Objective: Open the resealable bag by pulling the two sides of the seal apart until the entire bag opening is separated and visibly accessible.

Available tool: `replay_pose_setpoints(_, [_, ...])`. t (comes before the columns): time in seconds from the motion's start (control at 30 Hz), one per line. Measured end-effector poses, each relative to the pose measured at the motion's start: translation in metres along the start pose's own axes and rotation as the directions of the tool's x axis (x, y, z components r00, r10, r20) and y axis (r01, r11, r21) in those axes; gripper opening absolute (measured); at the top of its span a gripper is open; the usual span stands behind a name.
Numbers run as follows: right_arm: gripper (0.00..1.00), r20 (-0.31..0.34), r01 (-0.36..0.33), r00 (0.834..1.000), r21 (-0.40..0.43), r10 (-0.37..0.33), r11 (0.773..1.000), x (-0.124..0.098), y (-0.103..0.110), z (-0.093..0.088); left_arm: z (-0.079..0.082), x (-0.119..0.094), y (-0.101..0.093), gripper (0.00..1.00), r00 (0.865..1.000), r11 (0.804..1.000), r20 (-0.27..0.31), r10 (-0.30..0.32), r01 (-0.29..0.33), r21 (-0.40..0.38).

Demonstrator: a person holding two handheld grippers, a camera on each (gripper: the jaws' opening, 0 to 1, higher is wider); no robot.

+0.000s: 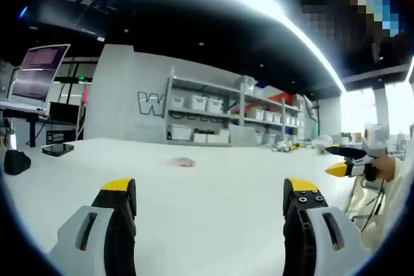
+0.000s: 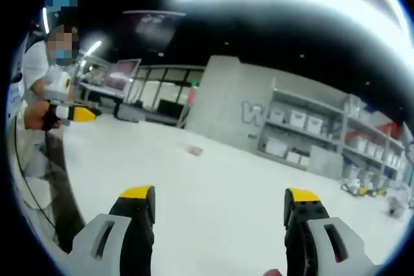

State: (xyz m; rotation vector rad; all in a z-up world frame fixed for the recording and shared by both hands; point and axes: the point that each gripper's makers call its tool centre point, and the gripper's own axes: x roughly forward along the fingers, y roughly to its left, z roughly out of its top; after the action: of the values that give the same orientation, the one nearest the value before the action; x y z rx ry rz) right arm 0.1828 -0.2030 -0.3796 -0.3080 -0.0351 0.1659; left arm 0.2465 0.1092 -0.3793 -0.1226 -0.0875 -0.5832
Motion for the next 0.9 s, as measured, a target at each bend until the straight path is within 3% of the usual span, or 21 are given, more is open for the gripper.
replay_pose_setpoints(0.9, [0.83,-0.005,0.011,1.0,-0.007,-0.011,1.0,-0.0011,-0.0035,-0.0007,-0.0023,-0.0011,0.0005,0.92,1.0,1.0,-0.004,0.003,-0.003,-0.002])
